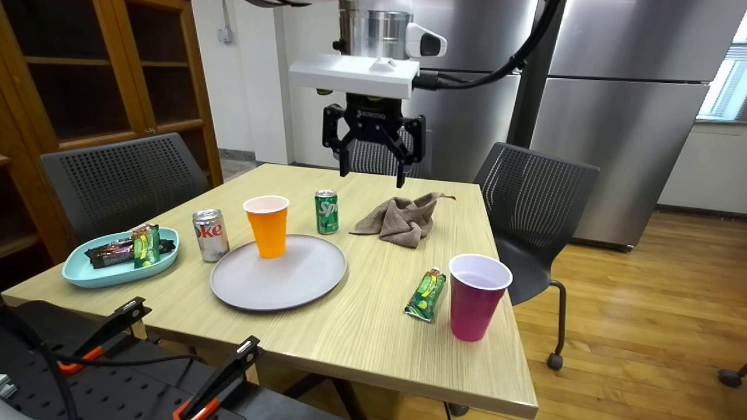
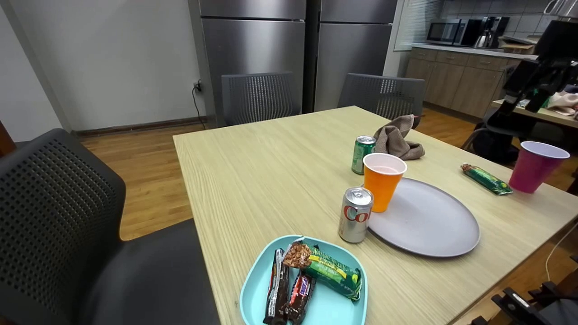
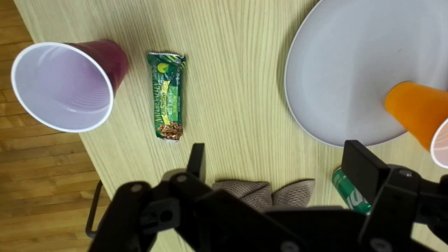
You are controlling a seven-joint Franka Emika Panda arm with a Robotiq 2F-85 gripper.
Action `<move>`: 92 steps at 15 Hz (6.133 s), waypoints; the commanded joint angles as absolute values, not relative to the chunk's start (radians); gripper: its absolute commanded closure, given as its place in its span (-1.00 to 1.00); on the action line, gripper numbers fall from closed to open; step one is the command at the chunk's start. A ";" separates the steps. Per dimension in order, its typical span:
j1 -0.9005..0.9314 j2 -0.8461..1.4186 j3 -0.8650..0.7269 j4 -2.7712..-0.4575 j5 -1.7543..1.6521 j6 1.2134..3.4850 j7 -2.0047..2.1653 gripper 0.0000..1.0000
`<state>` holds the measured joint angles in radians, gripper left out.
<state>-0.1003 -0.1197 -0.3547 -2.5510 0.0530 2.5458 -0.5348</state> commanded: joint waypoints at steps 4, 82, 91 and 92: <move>-0.139 -0.087 -0.320 -2.534 0.063 2.554 -0.536 -1.00; -0.330 0.023 -0.208 -2.474 -0.049 2.741 -0.517 0.97; -0.185 -0.142 -0.198 -2.721 -0.061 2.835 -0.658 0.97; -0.167 -0.156 -0.196 -2.743 -0.064 2.843 -0.665 0.97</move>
<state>-0.1991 -0.0764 -0.2001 -2.6582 -0.0478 2.8085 -0.6187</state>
